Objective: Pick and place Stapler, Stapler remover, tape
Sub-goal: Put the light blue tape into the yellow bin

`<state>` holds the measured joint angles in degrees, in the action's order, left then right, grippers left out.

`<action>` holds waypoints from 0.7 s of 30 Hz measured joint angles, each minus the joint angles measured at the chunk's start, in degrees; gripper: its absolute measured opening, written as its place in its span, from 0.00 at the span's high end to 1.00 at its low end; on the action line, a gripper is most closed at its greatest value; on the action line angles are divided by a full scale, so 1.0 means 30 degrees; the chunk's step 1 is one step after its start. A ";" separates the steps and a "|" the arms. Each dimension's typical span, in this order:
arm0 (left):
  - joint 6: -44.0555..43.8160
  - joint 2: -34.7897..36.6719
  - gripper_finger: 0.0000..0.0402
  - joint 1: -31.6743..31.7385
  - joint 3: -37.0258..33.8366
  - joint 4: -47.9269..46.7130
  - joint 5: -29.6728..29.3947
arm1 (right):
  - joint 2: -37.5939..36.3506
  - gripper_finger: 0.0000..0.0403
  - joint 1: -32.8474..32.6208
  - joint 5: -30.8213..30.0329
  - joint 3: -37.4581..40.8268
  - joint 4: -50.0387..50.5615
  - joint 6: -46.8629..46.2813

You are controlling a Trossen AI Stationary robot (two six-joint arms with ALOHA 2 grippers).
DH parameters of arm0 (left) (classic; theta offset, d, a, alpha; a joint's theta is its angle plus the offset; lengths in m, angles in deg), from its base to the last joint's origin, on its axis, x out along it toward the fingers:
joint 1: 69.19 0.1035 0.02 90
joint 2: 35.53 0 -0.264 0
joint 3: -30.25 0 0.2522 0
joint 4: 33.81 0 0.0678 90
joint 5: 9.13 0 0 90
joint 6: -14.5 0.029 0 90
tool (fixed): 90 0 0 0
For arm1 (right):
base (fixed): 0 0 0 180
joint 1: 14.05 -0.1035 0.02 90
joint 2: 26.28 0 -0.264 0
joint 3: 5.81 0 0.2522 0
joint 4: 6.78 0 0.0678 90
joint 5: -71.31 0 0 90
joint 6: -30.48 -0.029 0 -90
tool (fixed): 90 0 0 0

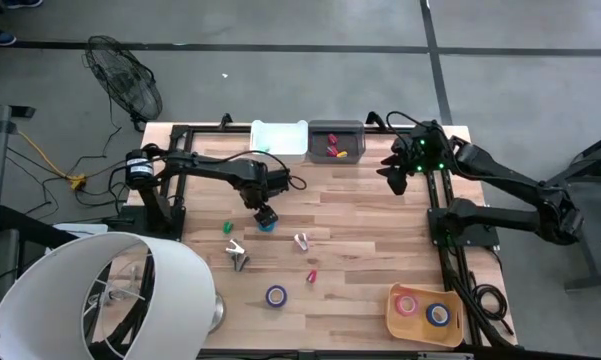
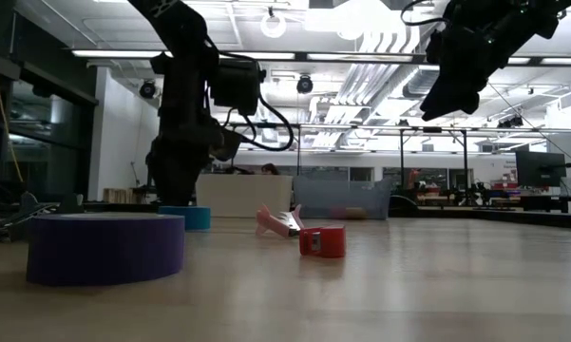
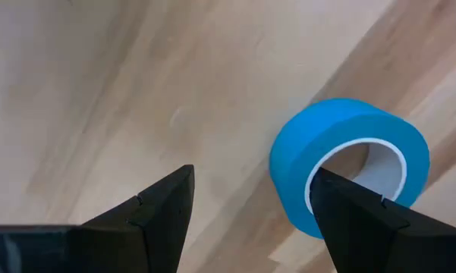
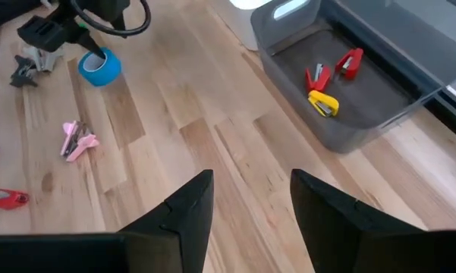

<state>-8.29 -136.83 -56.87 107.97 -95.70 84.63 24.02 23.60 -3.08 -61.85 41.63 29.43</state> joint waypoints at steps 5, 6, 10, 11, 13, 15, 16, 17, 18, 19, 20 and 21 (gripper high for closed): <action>-0.0005 0.0000 0.38 0.0007 0.0000 0.0005 -0.0542 | 0.0000 0.59 0.0000 0.0007 0.0000 0.0098 0.0018; 0.0000 0.0000 0.38 0.0007 0.0000 0.0005 -0.0558 | 0.0000 0.59 0.0000 0.0033 0.0000 0.0091 0.0018; 0.0079 0.0000 0.43 0.0007 0.0000 0.0039 -0.0580 | 0.0000 0.59 0.0000 0.0140 0.0000 0.0098 0.0089; 0.0087 0.0000 0.45 0.0007 0.0000 0.0049 -0.0585 | 0.0000 0.59 0.0000 0.0146 0.0000 0.0098 0.0097; 0.0087 -0.0091 0.48 0.0007 0.0000 0.0081 -0.0651 | 0.0000 0.59 0.0000 0.0146 0.0000 0.0098 0.0304; 0.0112 -0.0208 0.52 0.0007 0.0007 0.0087 -0.0662 | 0.0000 0.59 -0.0007 0.0147 0.0000 0.0098 0.0371; 0.0146 -0.0232 0.53 0.0007 0.0000 -0.0009 -0.0681 | 0.0000 0.59 -0.0007 0.0165 0.0000 0.0098 0.0375; 0.0160 -0.0390 0.55 0.0007 0.0000 0.0090 -0.0674 | 0.0000 0.59 -0.0007 0.0219 0.0000 0.0098 0.0382; 0.0160 -0.0588 0.57 0.0007 0.0021 0.0295 -0.0641 | 0.0000 0.59 -0.0007 0.0311 0.0000 0.0105 0.0375; 0.0166 -0.0722 0.58 0.0007 0.0009 0.0267 -0.0539 | 0.0000 0.59 -0.0014 0.0373 0.0000 0.0105 0.0382; 0.0197 -0.0789 0.60 0.0012 0.0014 0.0246 -0.0504 | 0.0000 0.59 -0.0015 0.0412 0.0000 0.0105 0.0382; 0.0189 -0.0935 0.61 0.0007 0.0029 0.0302 -0.0465 | 0.0000 0.59 -0.0015 0.0414 0.0000 0.0105 0.0388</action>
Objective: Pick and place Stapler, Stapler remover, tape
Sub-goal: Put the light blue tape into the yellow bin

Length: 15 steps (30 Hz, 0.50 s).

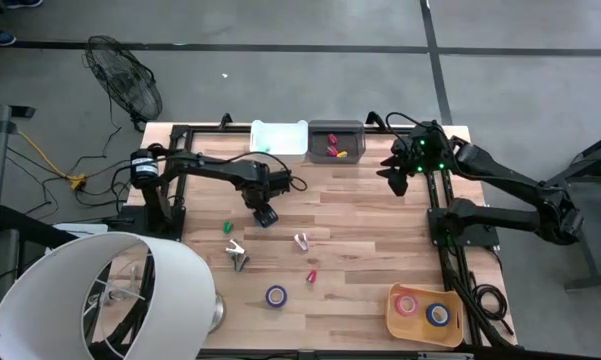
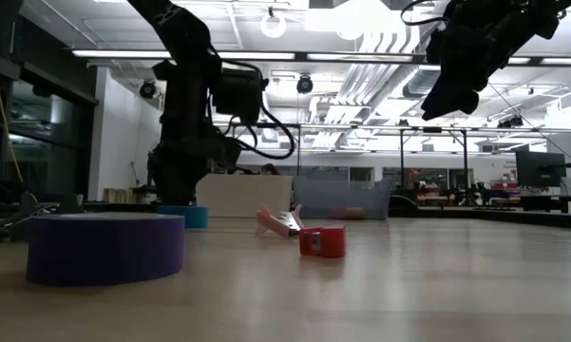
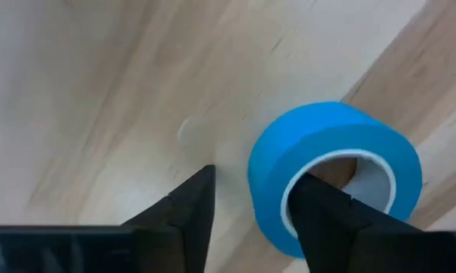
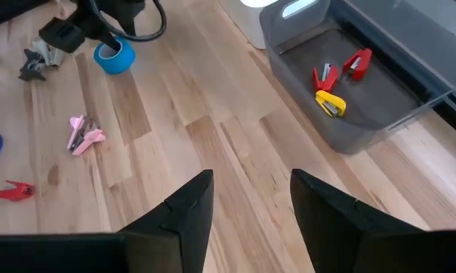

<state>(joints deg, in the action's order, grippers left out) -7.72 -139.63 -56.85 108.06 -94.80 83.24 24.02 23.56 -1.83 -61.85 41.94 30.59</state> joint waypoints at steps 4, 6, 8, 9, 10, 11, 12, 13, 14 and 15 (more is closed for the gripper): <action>-0.0011 -0.0107 0.68 0.0007 0.0014 0.0093 0.0000 | -0.0007 0.59 0.0011 -0.0006 -0.0007 0.0044 0.0031; -0.0037 -0.0107 0.71 0.0007 0.0007 0.0062 -0.0145 | -0.0001 0.59 0.0015 -0.0010 -0.0007 0.0095 0.0042; 0.0197 -0.0107 0.76 0.0007 0.0002 0.0036 -0.0197 | 0.0000 0.59 0.0007 -0.0006 -0.0007 0.0073 0.0074; 0.0437 -0.0107 0.79 0.0015 0.0000 0.0020 -0.0166 | 0.0000 0.59 0.0001 -0.0006 -0.0007 0.0087 0.0088; 0.0667 -0.0107 0.82 0.0015 0.0000 0.0021 -0.0151 | 0.0000 0.59 0.0007 -0.0012 -0.0007 0.0081 0.0111; 0.0772 -0.0107 0.85 0.0015 0.0000 0.0021 -0.0141 | 0.0000 0.59 0.0015 -0.0023 -0.0007 0.0073 0.0118; 0.0816 -0.0107 0.88 0.0015 0.0000 0.0019 -0.0136 | 0.0000 0.59 0.0010 -0.0028 -0.0007 0.0080 0.0122; 0.0816 -0.0107 0.91 0.0015 0.0000 0.0034 -0.0131 | 0.0000 0.59 0.0015 -0.0031 -0.0007 0.0077 0.0125; 0.0816 -0.0107 0.91 0.0015 0.0000 0.0061 -0.0107 | 0.0000 0.59 0.0015 -0.0041 -0.0007 0.0073 0.0125; 0.0816 -0.0107 0.91 0.0015 0.0013 0.0055 -0.0065 | 0.0000 0.59 0.0015 -0.0042 -0.0007 0.0073 0.0125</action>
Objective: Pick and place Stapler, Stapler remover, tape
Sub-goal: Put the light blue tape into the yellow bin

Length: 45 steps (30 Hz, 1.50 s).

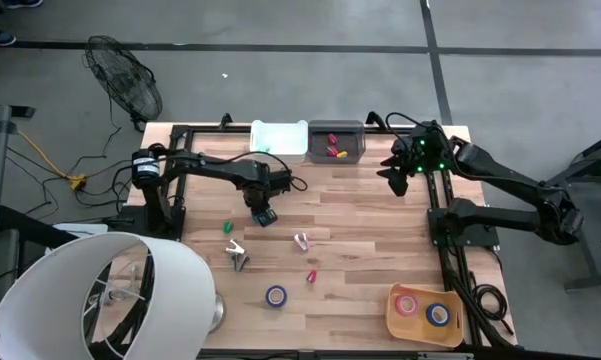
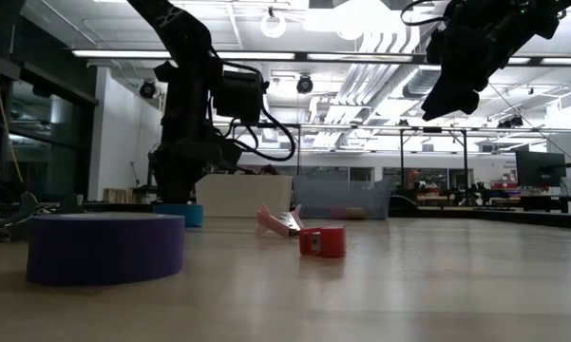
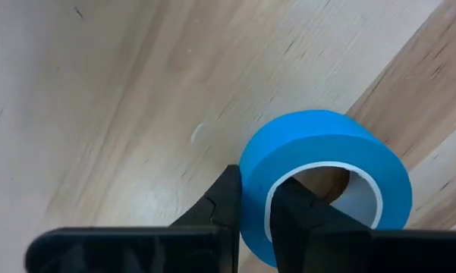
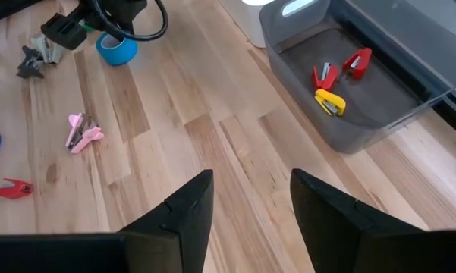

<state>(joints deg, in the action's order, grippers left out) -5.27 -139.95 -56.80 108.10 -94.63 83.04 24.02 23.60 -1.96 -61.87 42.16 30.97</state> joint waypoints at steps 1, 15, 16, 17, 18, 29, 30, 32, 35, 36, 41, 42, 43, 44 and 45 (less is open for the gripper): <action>0.0033 -0.0016 0.91 0.0000 0.0071 -0.0068 -0.0004 | 0.0000 0.59 0.0000 0.0000 0.0000 -0.0003 0.0007; 0.3499 -0.0102 0.91 -0.0007 0.5417 0.1597 -0.2287 | 0.0000 0.59 -0.0006 0.1051 0.0000 -0.1402 0.0509; 0.3984 -0.0102 0.91 -0.0005 0.6020 0.1947 -0.2735 | 0.0000 0.59 -0.0007 0.1564 0.0000 -0.1881 0.0503; 0.4496 -0.0102 0.91 0.0000 0.6613 0.2384 -0.3119 | 0.0000 0.59 -0.0007 0.2175 0.0000 -0.2364 0.0509; 0.5049 -0.0101 0.91 0.0017 0.7199 0.2809 -0.3481 | 0.0000 0.59 -0.0007 0.2792 0.0000 -0.2863 0.0510; 0.9694 -0.0066 0.91 0.0131 1.1343 0.6873 -0.5062 | 0.0044 0.59 -0.0058 0.5878 0.0000 -0.8428 0.1452; 0.9923 -0.0066 0.91 0.0131 1.1481 0.7320 -0.5062 | 0.0106 0.59 -0.0058 0.5951 0.0000 -0.9002 0.1494; 1.0331 -0.0066 0.91 0.0131 1.1616 0.8247 -0.5054 | 0.0255 0.59 -0.0058 0.6152 0.0000 -0.9891 0.1499; 1.0831 -0.0066 0.91 0.0131 1.1622 0.9910 -0.4880 | 0.0492 0.59 -0.0058 0.6273 0.0000 -1.0730 0.1492; 1.0949 -0.0066 0.91 0.0131 1.1622 1.0515 -0.4804 | 0.0566 0.59 -0.0058 0.6268 0.0000 -1.0888 0.1483; 1.1023 -0.0066 0.91 0.0131 1.1622 1.2810 -0.4410 | 0.0888 0.59 -0.0058 0.6300 0.0000 -1.1537 0.1498; 1.1017 -0.0066 0.91 0.0131 1.1622 1.3097 -0.4391 | 0.0976 0.59 -0.0058 0.6334 0.0000 -1.1728 0.1499; 1.1016 -0.0066 0.91 0.0131 1.1622 1.3264 -0.4391 | 0.1038 0.59 -0.0058 0.6339 0.0000 -1.1858 0.1498; 1.1009 -0.0065 0.91 0.0131 1.1630 1.3423 -0.4371 | 0.1111 0.59 -0.0058 0.6350 0.0000 -1.2117 0.1497; 1.0994 -0.0066 0.91 0.0131 1.1630 1.3480 -0.4339 | 0.1161 0.59 -0.0058 0.6368 0.0000 -1.2531 0.1501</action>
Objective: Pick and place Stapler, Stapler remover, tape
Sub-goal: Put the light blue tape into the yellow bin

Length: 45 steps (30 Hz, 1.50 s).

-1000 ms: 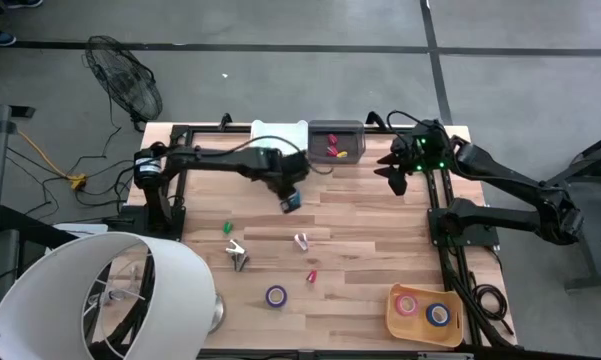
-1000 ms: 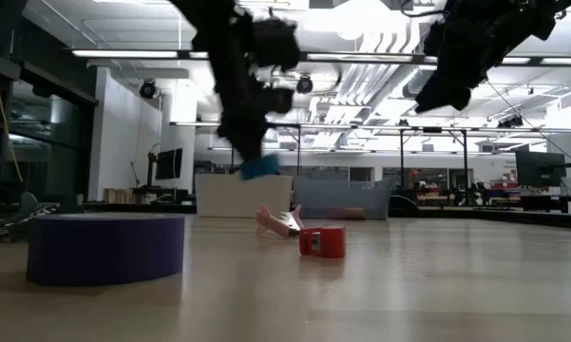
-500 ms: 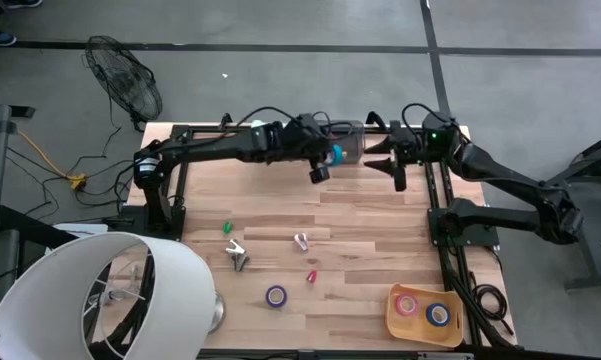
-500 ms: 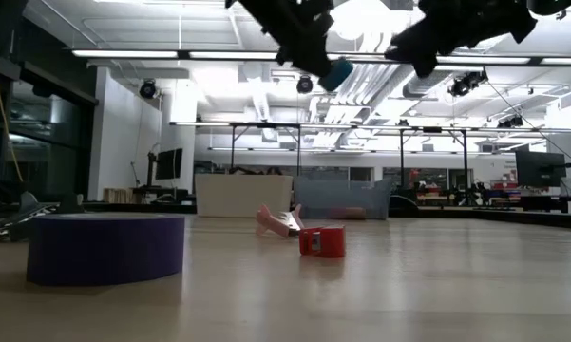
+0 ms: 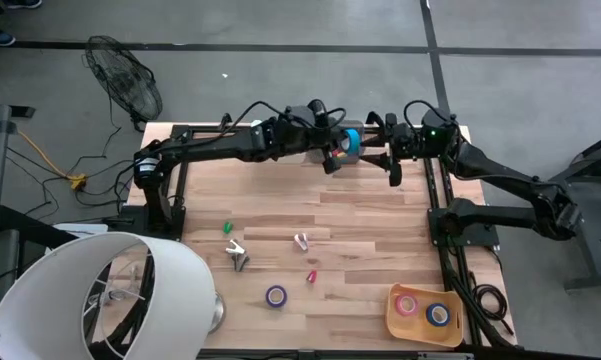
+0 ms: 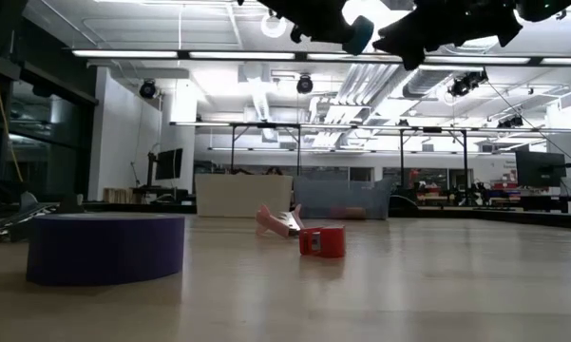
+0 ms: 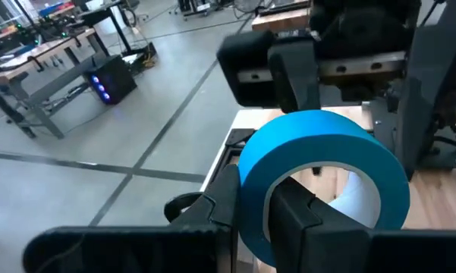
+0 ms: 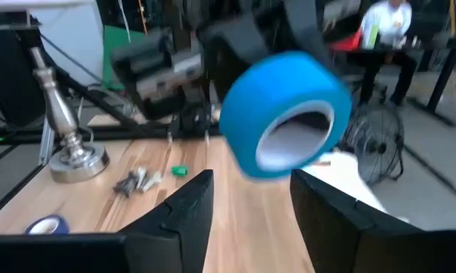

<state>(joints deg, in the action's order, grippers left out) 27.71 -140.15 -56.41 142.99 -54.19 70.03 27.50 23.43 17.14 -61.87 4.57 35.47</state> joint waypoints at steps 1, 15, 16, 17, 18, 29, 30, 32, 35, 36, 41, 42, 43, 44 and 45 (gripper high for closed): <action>-0.0030 0.0000 0.91 0.0000 0.0000 0.0025 0.0067 | 0.0073 0.59 0.0000 0.0009 0.0000 -0.0373 -0.0005; -0.0540 0.0015 0.90 0.0000 0.0000 0.0706 0.0407 | 0.1255 0.61 -0.0161 0.1861 0.0000 -0.3189 -0.0469; -0.0539 0.0015 0.90 0.0000 0.0000 0.0778 0.0408 | 0.1287 0.62 -0.0312 0.1902 0.0000 -0.3300 -0.0510; -0.0518 0.0022 0.90 0.0000 0.0000 0.0745 0.0466 | 0.1294 0.64 -0.0473 0.1873 0.0000 -0.3328 -0.0503; -0.0510 0.0029 0.90 0.0000 0.0000 0.0711 0.0473 | 0.1301 0.65 -0.0607 0.1842 0.0000 -0.3366 -0.0504; -0.0509 0.0029 0.90 -0.0029 -0.0007 0.0718 0.0660 | 0.1367 0.87 -0.1253 0.1249 0.0000 -0.3736 -0.0560; -0.0517 0.0029 0.90 -0.0029 -0.0005 0.0723 0.0704 | 0.1367 0.89 -0.1253 0.1274 0.0000 -0.3736 -0.0600; -0.0521 0.0029 0.89 -0.0029 -0.0007 0.0718 0.0873 | 0.1367 0.92 -0.1260 0.1550 0.0000 -0.3730 -0.0612; -0.0481 0.0029 0.85 -0.0029 -0.0007 0.0696 0.1055 | 0.1360 0.92 -0.1260 0.1663 0.0000 -0.3694 -0.0850; -0.0430 0.0029 0.83 -0.0029 -0.0007 0.0696 0.1034 | 0.1360 0.92 -0.1260 0.1648 0.0000 -0.3683 -0.1092; 0.0494 0.0029 0.67 -0.0005 -0.0007 0.0718 0.1063 | 0.1360 0.92 -0.1260 0.1678 0.0000 -0.3562 -0.1694; 0.0559 0.0029 0.64 0.0000 -0.0007 0.0727 0.1088 | 0.1360 0.92 -0.1262 0.1696 0.0000 -0.3507 -0.1719; 0.0613 0.0029 0.60 0.0000 -0.0007 0.0733 0.1099 | 0.1360 0.92 -0.1268 0.1682 0.0000 -0.3435 -0.1721; 0.0655 0.0029 0.57 0.0000 -0.0007 0.0740 0.1121 | 0.1360 0.92 -0.1260 0.1663 0.0000 -0.3382 -0.1728; 0.0656 0.0029 0.54 0.0000 -0.0007 0.0734 0.1156 | 0.1360 0.92 -0.1260 0.1605 0.0000 -0.3295 -0.1756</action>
<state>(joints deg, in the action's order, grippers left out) 29.68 -140.06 -56.41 142.97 -51.99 73.49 31.58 19.65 21.96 -61.87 -5.32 30.20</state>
